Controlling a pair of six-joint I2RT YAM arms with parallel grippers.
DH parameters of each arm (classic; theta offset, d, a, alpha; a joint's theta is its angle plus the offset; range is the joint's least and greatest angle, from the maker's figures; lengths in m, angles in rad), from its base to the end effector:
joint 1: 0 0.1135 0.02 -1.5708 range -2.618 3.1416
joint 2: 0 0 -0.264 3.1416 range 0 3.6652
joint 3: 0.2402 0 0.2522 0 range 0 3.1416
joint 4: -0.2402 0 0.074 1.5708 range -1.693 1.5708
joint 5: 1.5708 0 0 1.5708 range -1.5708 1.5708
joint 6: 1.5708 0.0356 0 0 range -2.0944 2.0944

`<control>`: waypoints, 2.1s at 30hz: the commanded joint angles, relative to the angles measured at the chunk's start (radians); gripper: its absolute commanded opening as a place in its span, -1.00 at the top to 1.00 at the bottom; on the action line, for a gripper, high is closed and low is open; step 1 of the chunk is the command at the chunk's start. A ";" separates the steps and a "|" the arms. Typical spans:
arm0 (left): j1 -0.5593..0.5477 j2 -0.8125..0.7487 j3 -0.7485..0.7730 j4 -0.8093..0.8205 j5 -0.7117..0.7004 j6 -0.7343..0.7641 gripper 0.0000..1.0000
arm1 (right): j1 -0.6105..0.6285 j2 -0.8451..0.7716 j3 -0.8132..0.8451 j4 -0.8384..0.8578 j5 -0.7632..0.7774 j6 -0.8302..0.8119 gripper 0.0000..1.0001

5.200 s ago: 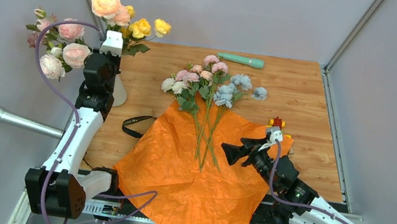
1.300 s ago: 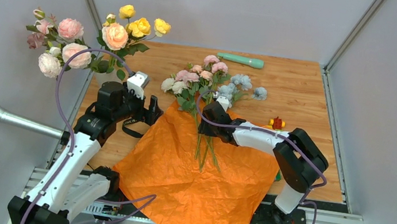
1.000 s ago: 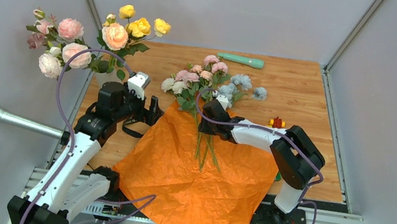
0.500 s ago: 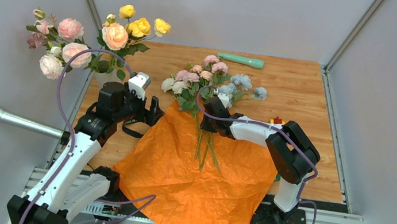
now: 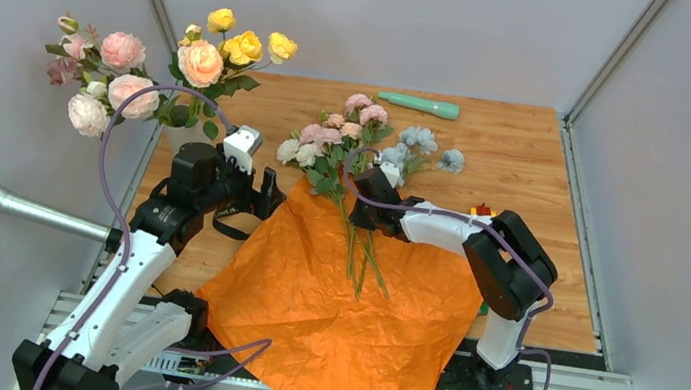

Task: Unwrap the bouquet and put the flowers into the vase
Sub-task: Pick up the fake flower from the wrapping paper.

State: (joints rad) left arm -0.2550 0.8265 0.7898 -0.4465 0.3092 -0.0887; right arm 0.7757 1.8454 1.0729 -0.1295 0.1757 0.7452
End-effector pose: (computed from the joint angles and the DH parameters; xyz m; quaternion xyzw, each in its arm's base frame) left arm 0.1750 -0.0568 0.3085 0.1496 0.8360 -0.2173 0.4812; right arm 0.2732 0.2592 0.1541 0.0144 0.9413 0.1653 0.2940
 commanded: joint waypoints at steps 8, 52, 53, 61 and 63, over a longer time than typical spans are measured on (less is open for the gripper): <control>-0.006 -0.006 -0.003 0.008 0.013 0.004 -0.95 | -0.001 -0.123 -0.043 0.081 0.011 0.046 1.00; -0.383 -0.046 0.011 0.599 0.025 -0.605 -0.97 | 0.482 -0.897 -0.616 0.733 0.175 -0.347 1.00; -0.384 -0.046 0.018 0.592 0.019 -0.595 -0.97 | 0.494 -0.897 -0.622 0.756 0.158 -0.359 1.00; -0.384 -0.048 0.066 0.537 -0.013 -0.579 -0.86 | 0.524 -0.877 -0.617 0.779 0.092 -0.384 1.00; -0.383 -0.055 0.073 0.525 -0.024 -0.573 -0.74 | 0.527 -0.870 -0.614 0.769 0.089 -0.386 1.00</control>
State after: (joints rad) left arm -0.6346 0.7883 0.8028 0.0814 0.3149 -0.6674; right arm 1.2926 0.9668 0.4442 0.5751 0.2924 0.3882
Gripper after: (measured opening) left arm 0.923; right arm 0.047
